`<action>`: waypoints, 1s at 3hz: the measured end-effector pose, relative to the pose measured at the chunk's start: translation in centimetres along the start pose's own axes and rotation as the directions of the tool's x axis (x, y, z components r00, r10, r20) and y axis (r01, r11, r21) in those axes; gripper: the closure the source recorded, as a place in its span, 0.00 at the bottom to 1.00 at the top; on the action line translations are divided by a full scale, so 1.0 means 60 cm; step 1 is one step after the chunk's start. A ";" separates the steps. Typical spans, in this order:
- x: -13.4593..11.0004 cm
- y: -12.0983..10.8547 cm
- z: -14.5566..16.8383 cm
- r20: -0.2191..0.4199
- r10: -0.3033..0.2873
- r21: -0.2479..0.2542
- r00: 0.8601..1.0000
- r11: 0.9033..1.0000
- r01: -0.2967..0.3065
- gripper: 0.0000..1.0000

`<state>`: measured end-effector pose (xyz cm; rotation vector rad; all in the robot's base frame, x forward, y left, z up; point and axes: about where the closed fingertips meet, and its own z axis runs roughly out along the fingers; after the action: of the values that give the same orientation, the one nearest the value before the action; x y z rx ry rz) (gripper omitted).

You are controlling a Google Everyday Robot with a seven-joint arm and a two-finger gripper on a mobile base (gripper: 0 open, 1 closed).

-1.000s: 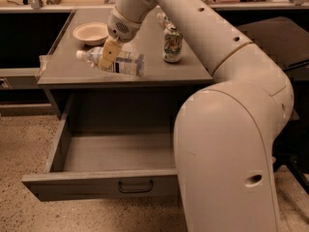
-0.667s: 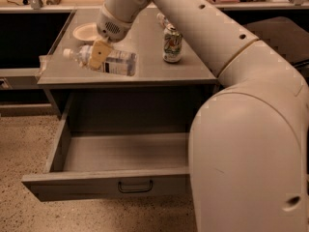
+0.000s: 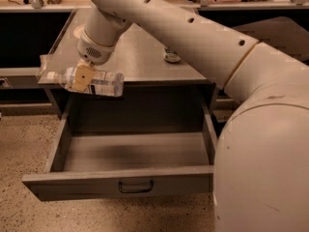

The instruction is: Place blue plastic bottle into top drawer

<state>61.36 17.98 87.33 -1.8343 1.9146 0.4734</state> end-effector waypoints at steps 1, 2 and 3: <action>0.006 -0.006 0.037 -0.024 -0.012 -0.048 1.000 0.999 0.011 1.00; 0.031 0.008 0.098 -0.033 -0.010 -0.110 0.999 0.994 0.007 1.00; 0.058 0.039 0.153 -0.068 -0.003 -0.136 0.998 0.991 -0.006 1.00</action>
Offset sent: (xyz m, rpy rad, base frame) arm -0.0088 0.0201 -0.1120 -0.0460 0.1585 0.0943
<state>59.71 20.07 77.62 -1.9584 1.9722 0.5606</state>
